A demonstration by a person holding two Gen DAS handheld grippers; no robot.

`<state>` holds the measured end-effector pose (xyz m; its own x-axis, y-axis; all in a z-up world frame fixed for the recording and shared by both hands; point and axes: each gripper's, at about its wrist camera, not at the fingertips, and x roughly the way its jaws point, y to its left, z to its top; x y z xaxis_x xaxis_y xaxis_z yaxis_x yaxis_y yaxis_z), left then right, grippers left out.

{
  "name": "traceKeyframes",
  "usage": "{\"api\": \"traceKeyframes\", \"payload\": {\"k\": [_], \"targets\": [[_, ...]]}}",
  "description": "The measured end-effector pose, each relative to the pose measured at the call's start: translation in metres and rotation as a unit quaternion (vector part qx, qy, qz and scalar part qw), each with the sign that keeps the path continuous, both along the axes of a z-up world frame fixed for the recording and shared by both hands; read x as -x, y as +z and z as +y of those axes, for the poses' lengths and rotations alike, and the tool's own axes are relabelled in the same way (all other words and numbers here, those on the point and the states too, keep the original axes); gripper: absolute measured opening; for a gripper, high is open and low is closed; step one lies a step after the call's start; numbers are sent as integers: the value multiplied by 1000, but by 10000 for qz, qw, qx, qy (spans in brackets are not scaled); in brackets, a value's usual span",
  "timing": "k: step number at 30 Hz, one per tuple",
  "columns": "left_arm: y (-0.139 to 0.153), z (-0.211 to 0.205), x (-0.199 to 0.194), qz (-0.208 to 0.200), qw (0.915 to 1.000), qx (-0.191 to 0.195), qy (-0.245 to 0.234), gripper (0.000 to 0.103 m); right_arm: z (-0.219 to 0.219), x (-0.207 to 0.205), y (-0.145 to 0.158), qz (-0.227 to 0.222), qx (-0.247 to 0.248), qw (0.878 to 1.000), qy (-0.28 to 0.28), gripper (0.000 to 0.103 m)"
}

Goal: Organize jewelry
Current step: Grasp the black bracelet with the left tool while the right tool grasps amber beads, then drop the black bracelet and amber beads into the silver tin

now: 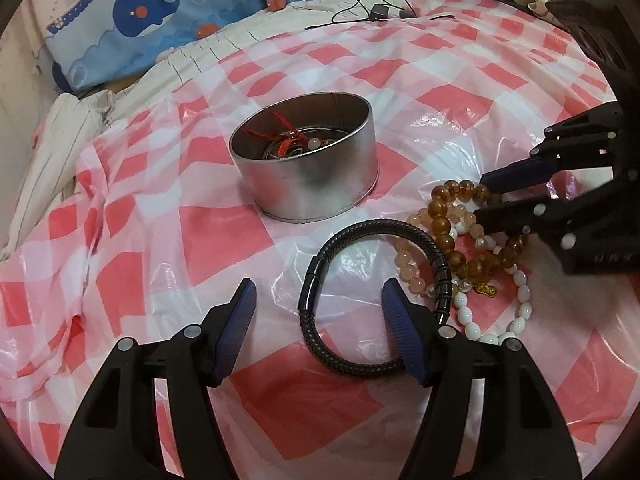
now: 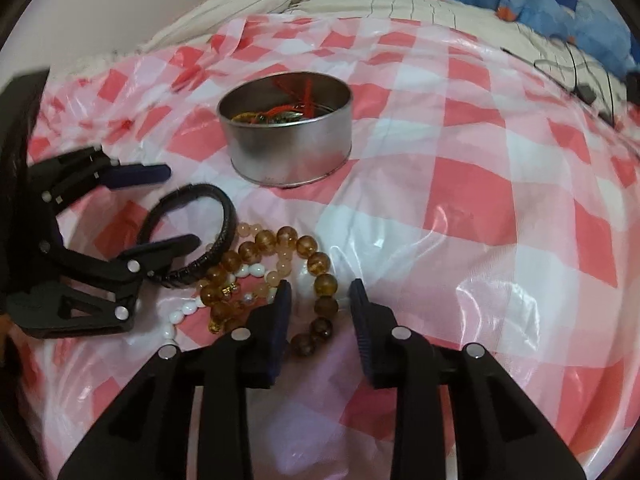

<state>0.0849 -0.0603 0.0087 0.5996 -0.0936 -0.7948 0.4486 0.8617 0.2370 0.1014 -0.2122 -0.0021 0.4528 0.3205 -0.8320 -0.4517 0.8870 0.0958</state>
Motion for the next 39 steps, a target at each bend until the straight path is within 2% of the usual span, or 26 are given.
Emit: {"api": "traceKeyframes", "payload": {"k": [1, 2, 3, 5, 6, 8, 12, 14, 18, 27, 39], "targets": [[0, 0, 0, 33, 10000, 39, 4, 58, -3, -2, 0, 71, -158, 9998, -22, 24], [0, 1, 0, 192, 9995, 223, -61, 39, -7, -3, 1, 165, -342, 9993, -57, 12], [0, 1, -1, 279, 9990, 336, -51, 23, -12, -5, 2, 246, -557, 9981, -101, 12], [4, 4, -1, 422, 9973, 598, -82, 9, -28, -9, 7, 441, -1296, 9904, -194, 12], [7, 8, -1, 494, 9956, 792, -96, 9, -33, -10, 10, 483, -1547, 9865, -217, 12], [13, 13, -1, 497, 9936, 1006, -84, 8, -48, -14, 15, 644, -2273, 9714, -241, 12], [22, 20, -1, 510, 9886, 1418, -68, 9, -67, -17, 19, 834, -3264, 9413, -218, 12], [27, 23, 0, 513, 9860, 1584, -75, 9, -69, -16, 24, 833, -3604, 9290, -132, 12], [36, 27, 2, 443, 9839, 1732, -77, 9, -67, -14, 35, 702, -3993, 9141, -9, 12], [62, 44, -9, 101, 9829, 1829, 197, 9, -72, -23, 65, 237, -4461, 8946, 81, 12], [74, 47, -47, 31, 9809, 1911, 360, 9, -62, -62, 95, 6, -4438, 8960, 180, 12]]}}
